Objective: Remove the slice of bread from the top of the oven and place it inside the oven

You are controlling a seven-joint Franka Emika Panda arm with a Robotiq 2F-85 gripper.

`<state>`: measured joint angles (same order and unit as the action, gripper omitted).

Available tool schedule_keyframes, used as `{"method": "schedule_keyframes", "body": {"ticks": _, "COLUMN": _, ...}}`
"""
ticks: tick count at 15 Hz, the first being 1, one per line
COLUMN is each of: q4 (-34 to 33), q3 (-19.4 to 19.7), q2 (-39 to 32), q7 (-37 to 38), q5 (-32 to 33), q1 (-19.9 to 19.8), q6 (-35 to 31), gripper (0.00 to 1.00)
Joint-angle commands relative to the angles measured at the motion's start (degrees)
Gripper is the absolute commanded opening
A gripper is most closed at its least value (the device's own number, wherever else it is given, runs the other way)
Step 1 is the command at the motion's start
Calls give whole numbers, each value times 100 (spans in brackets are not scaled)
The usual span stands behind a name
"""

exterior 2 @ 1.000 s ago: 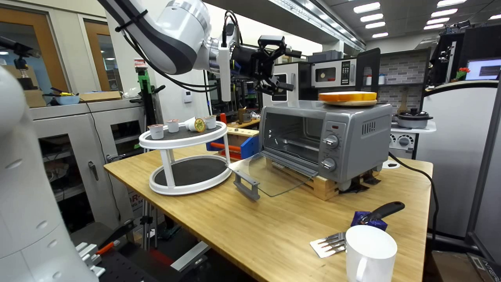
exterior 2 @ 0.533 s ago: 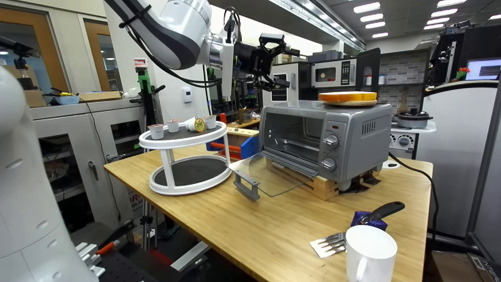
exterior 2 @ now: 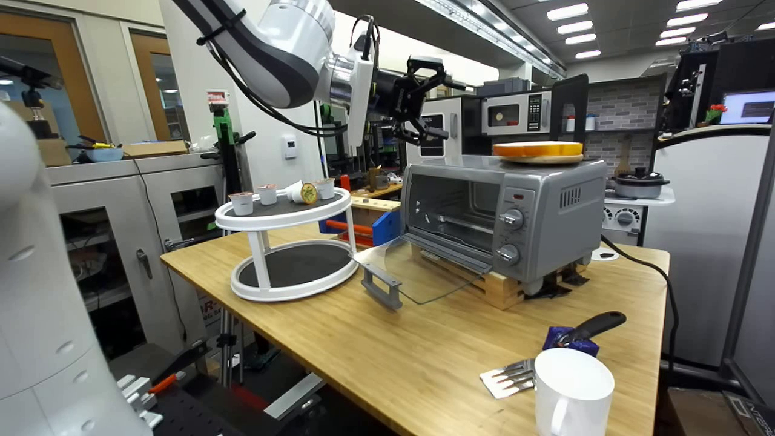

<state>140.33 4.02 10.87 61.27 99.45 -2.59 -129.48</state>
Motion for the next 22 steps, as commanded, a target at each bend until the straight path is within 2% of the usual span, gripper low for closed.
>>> {"method": "schedule_keyframes", "body": {"ticks": 1, "q4": -179, "q3": 4, "q2": -177, "q7": -434, "q5": 108, "q1": 27, "q6": 173, "gripper": 100}}
{"method": "schedule_keyframes", "body": {"ticks": 7, "q4": 388, "q3": 108, "q2": 178, "q7": -668, "q5": 1026, "q1": -56, "q6": 57, "gripper": 100}}
{"method": "schedule_keyframes", "body": {"ticks": 10, "q4": 739, "q3": 275, "q2": 356, "q7": -453, "q5": 1635, "q1": -97, "q6": 28, "gripper": 100}}
{"method": "schedule_keyframes", "body": {"ticks": 13, "q4": 794, "q3": 417, "q2": 450, "q7": -206, "q5": 2017, "q1": -52, "q6": -35, "gripper": 100}}
{"method": "schedule_keyframes", "body": {"ticks": 18, "q4": 684, "q3": 322, "q2": 411, "q7": -334, "q5": 2159, "q1": 110, "q6": 154, "gripper": 100}}
{"method": "schedule_keyframes", "body": {"ticks": 22, "q4": 348, "q3": 211, "q2": 80, "q7": -413, "q5": 1898, "q1": 302, "q6": 180, "gripper": 100}}
